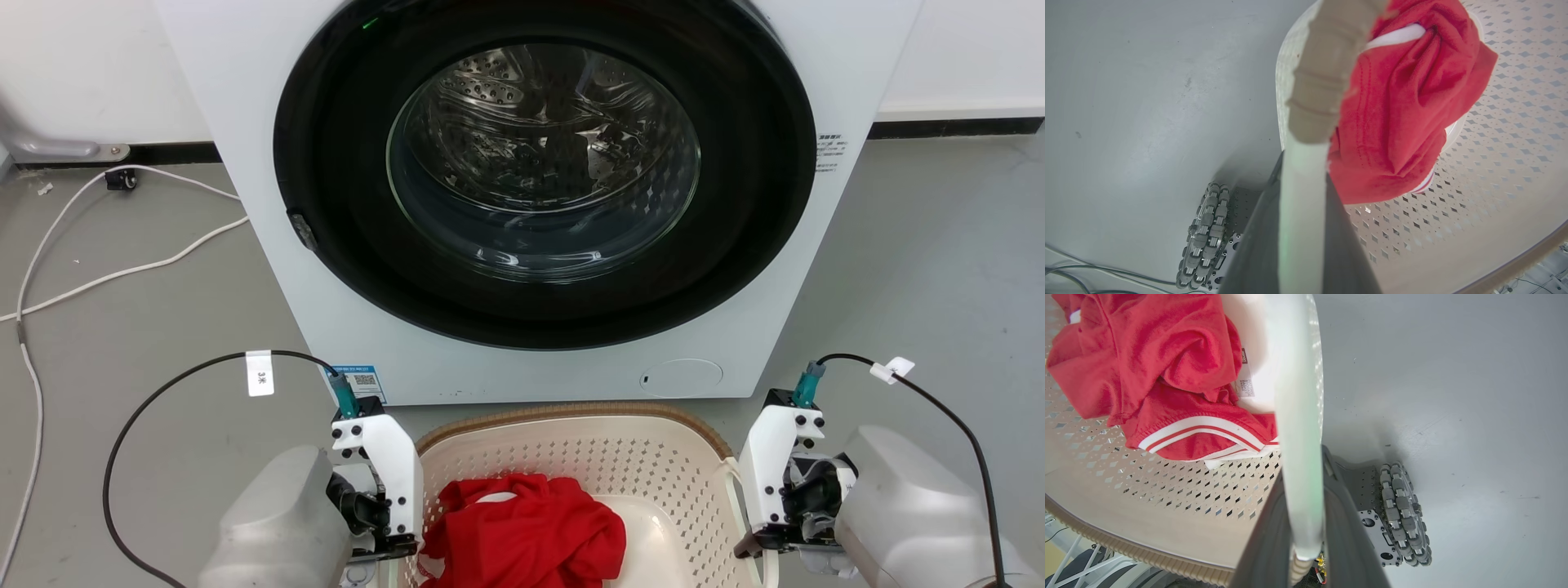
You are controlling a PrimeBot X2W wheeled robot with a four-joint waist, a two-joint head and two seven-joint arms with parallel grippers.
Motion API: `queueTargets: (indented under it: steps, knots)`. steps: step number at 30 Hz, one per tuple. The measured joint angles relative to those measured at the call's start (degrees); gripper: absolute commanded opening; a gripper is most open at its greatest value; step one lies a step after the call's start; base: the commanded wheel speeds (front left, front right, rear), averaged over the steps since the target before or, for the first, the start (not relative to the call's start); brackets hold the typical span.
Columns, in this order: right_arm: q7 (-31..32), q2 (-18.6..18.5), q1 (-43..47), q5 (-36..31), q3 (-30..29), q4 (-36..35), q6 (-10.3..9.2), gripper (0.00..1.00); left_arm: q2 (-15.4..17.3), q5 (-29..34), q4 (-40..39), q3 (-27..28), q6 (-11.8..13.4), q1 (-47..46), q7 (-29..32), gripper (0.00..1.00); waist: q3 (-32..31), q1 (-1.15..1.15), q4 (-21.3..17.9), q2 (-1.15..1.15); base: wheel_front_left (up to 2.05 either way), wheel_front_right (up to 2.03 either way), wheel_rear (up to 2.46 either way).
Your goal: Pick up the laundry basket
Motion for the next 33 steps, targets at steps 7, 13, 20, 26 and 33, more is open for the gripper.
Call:
queueTargets:
  steps: [7, 13, 20, 26, 33]
  knots:
    - [0.0, 0.1, 0.0, -1.1, -1.2, 0.0, 0.00, 0.00, 0.1, -0.7, 0.0, -0.7, 0.0, 0.0, -0.4, 0.00, 0.1, 0.00, -0.1, 0.00, 0.00, 0.00, 0.00]
    - [0.0, 0.2, 0.1, -2.1, -2.1, 0.0, 0.00, 0.00, 0.1, -1.3, 0.0, -1.3, 0.0, 0.0, -0.4, 0.00, 0.1, 0.01, -0.1, 0.00, 0.00, 0.00, 0.00]
    - [0.1, 0.4, 0.2, -3.2, -3.3, 0.0, 0.00, 0.00, 0.3, -1.9, 0.0, -1.9, 0.0, 0.0, -0.5, 0.00, 0.1, 0.01, -0.2, 0.00, 0.00, 0.00, 0.00]
    - [0.3, 0.5, 0.2, -4.1, -4.3, 0.0, 0.00, 0.00, 0.3, -2.4, 0.1, -2.4, 0.0, 0.0, -0.7, 0.00, 0.2, 0.00, -0.2, 0.00, 0.00, 0.00, 0.00]
    - [0.6, 0.7, 0.3, -5.3, -5.4, 0.0, 0.00, 0.00, 0.3, -2.9, 0.2, -2.9, 0.0, 0.0, -0.8, 0.00, 0.3, 0.00, -0.2, 0.00, 0.00, 0.00, 0.00]
